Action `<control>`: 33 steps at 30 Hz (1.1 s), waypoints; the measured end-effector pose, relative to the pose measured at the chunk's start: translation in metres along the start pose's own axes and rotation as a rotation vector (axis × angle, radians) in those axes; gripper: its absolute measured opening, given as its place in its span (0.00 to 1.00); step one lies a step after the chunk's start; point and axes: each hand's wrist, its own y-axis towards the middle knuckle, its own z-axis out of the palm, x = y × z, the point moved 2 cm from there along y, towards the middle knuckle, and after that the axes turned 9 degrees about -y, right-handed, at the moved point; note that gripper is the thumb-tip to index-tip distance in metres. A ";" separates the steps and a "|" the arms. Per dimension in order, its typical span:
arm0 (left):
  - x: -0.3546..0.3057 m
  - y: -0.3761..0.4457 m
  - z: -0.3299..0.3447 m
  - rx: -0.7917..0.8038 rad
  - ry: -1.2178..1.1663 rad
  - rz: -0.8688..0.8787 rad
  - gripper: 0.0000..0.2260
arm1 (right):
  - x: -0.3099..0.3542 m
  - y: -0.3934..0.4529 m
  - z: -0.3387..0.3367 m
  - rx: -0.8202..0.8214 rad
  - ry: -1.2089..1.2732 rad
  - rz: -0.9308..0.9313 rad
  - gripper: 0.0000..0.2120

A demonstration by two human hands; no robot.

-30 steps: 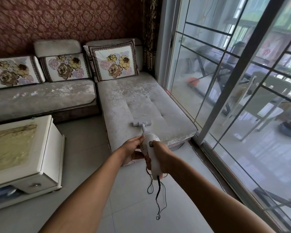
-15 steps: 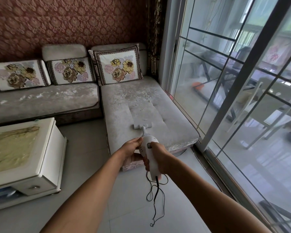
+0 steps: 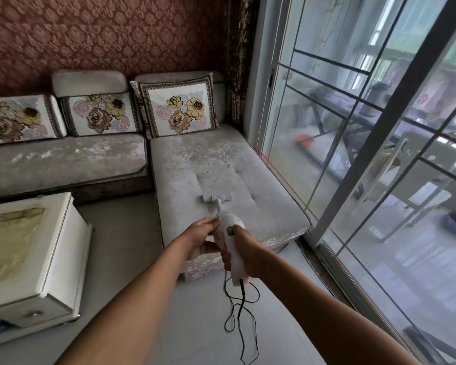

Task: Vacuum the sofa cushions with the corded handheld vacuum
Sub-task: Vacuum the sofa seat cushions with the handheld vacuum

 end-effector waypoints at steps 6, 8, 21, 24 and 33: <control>-0.026 0.037 -0.017 0.011 -0.018 -0.003 0.17 | 0.032 0.033 0.009 -0.007 -0.014 -0.001 0.22; -0.034 0.051 -0.021 0.015 -0.012 0.000 0.17 | 0.043 0.045 0.008 -0.019 -0.018 -0.009 0.22; -0.064 0.131 -0.028 -0.023 -0.002 -0.006 0.18 | 0.092 0.119 -0.015 0.039 0.016 0.046 0.23; -0.072 0.155 -0.021 -0.057 -0.017 0.008 0.18 | 0.111 0.136 -0.029 0.063 0.002 0.046 0.22; -0.110 0.224 0.002 -0.129 -0.014 0.023 0.18 | 0.174 0.186 -0.070 0.080 -0.030 0.037 0.21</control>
